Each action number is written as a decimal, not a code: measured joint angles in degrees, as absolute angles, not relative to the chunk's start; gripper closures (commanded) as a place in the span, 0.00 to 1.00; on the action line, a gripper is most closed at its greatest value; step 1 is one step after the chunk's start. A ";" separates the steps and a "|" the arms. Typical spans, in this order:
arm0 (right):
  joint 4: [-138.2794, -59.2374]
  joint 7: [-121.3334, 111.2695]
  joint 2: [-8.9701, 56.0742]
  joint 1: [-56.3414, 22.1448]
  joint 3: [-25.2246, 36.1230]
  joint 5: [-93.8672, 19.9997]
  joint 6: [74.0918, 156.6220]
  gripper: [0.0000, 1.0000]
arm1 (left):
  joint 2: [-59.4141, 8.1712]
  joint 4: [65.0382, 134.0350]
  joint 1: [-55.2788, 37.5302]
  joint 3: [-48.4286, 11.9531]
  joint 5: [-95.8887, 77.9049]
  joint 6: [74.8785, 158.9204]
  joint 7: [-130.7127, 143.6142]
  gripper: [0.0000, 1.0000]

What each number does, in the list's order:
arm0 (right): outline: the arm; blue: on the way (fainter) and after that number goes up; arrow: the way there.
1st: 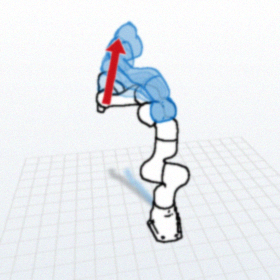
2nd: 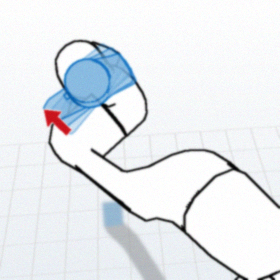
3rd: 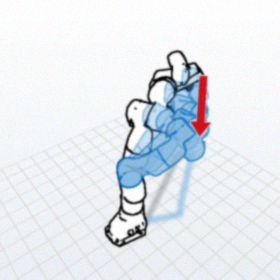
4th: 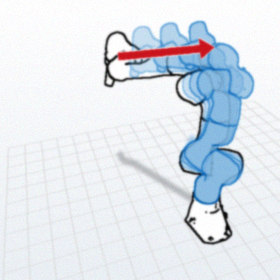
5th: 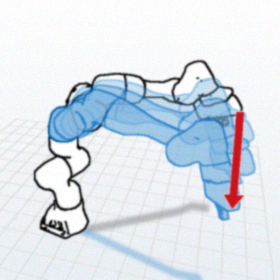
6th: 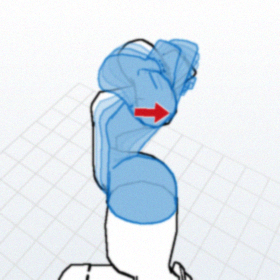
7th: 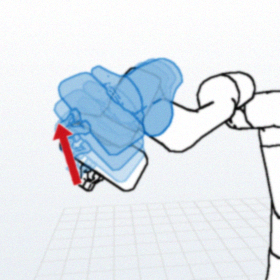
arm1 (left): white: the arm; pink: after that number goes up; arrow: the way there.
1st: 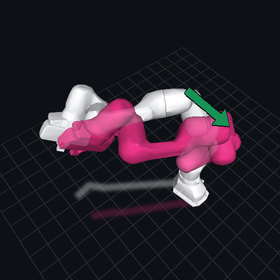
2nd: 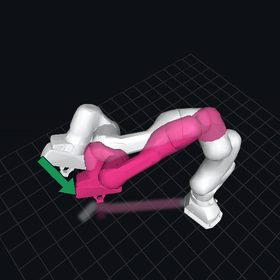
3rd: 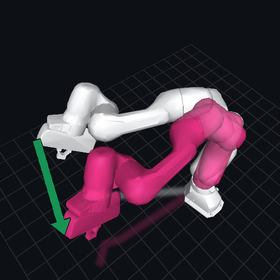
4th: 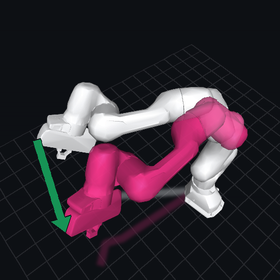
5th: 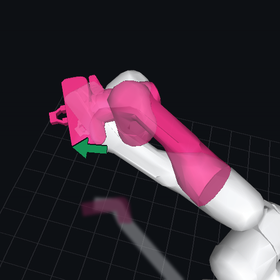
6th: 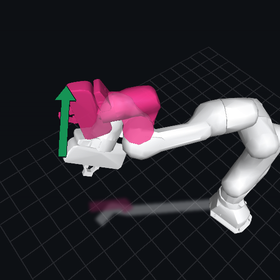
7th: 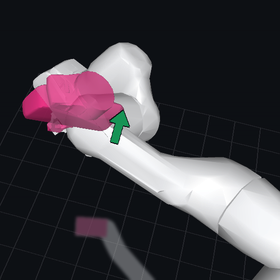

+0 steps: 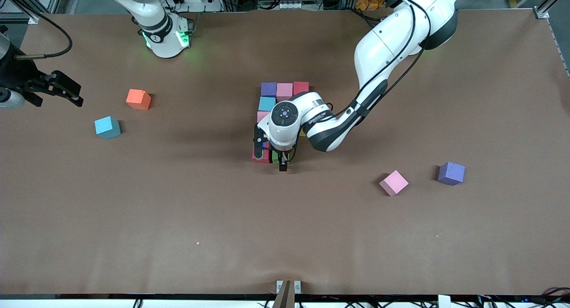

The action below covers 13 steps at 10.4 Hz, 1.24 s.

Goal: Arrange 11 blocks into digit 3
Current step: 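Lower the green cube below the pink cube and open the left gripper, then reach the left gripper to the light pink cube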

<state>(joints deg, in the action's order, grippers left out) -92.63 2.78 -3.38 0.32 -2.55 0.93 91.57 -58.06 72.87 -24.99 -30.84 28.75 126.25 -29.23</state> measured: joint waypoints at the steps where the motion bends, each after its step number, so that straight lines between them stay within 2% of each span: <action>1: -92.64 2.78 -3.38 0.32 -2.55 0.93 91.58 0.00 | -58.04 72.54 -24.96 -30.83 28.75 126.26 -29.23 0.00; 8: -92.67 2.79 -3.33 0.32 -2.54 0.93 91.60 0.00 | -56.22 72.11 -24.74 -32.04 28.75 122.89 -29.23 0.00; 13: -92.68 2.79 -3.27 0.32 -2.52 0.93 91.64 0.00 | -53.72 72.05 -18.77 -36.84 28.39 115.36 -28.68 0.00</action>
